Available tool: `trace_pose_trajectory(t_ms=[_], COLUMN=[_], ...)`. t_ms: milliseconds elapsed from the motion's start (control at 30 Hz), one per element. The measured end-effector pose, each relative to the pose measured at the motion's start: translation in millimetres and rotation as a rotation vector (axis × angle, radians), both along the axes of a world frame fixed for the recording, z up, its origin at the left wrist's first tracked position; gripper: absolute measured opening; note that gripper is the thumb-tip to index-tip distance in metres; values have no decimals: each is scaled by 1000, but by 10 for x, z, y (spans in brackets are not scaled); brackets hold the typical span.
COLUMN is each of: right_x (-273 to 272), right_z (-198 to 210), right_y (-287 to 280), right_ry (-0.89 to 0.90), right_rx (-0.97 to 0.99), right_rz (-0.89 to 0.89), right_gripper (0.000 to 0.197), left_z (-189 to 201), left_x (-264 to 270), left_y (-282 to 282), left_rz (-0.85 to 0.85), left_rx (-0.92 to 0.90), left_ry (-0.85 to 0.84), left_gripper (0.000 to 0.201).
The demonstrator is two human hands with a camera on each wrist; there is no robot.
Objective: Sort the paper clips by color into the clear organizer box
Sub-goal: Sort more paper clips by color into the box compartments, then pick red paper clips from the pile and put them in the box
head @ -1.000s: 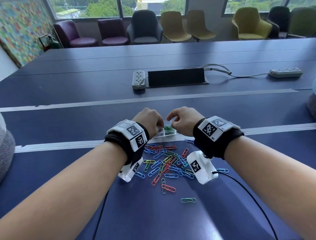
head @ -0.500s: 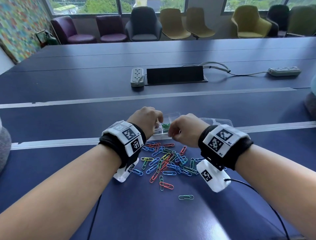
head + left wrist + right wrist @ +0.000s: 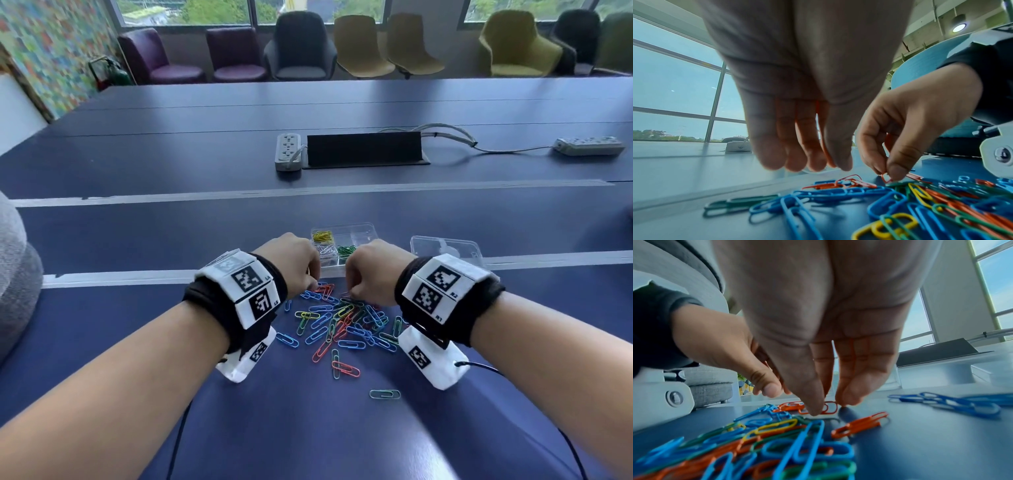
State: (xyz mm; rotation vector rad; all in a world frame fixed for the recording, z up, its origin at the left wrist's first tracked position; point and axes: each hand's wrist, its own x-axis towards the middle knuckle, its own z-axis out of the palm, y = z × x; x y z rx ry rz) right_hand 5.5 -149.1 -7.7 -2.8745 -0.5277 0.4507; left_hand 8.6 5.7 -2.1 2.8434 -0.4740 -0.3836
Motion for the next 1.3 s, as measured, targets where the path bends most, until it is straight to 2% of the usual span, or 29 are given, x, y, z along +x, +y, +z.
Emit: trace_pose_trajectory(t_ms=[200,433,533,633,733,833,933,1033,1167,1233,1300], right_x=[-32,-68,-85,-91,-85,-99,-120,-78,-49,-66,-88], right_z=[107,180,177,173,153,102,64,15,10,9,-8], right_y=[-92,-229,-273,-310,-345,-376,-406,-439,-438,-434,-444], right_ry=[12,22,39,47,54,55,68,33,18,-13,-40], right_rx=[63,146,101,96,100,72,8,-24,-39,-52,-49], right_rz=[-35,-93,-94,-97,-82,-62,-15,52,79,98,94], right_gripper=[37,24,26,24,32,20,10,16,10,14,21], left_z=[-23,-30,-18,-11,-2,2,7,5,10,17,7], left_x=[-6,20,4,-15,-37,-55,-81,-97,-102,-125,-147], left_y=[-125,-183,-171,-152,-143,-132,-135,-163,-243,-270,-275], left_rz=[-29,-51,-48,-32,-30,-26,-21,3,19,-10,-78], left_rx=[24,21,-21,-70,-148,-154,-115,-100,-109,-95,-79], left_ry=[13,21,-11,-55,-2,32,17,18,62,70,78], left_gripper=[16,6,6,15,14,26,18,9,10,7,13])
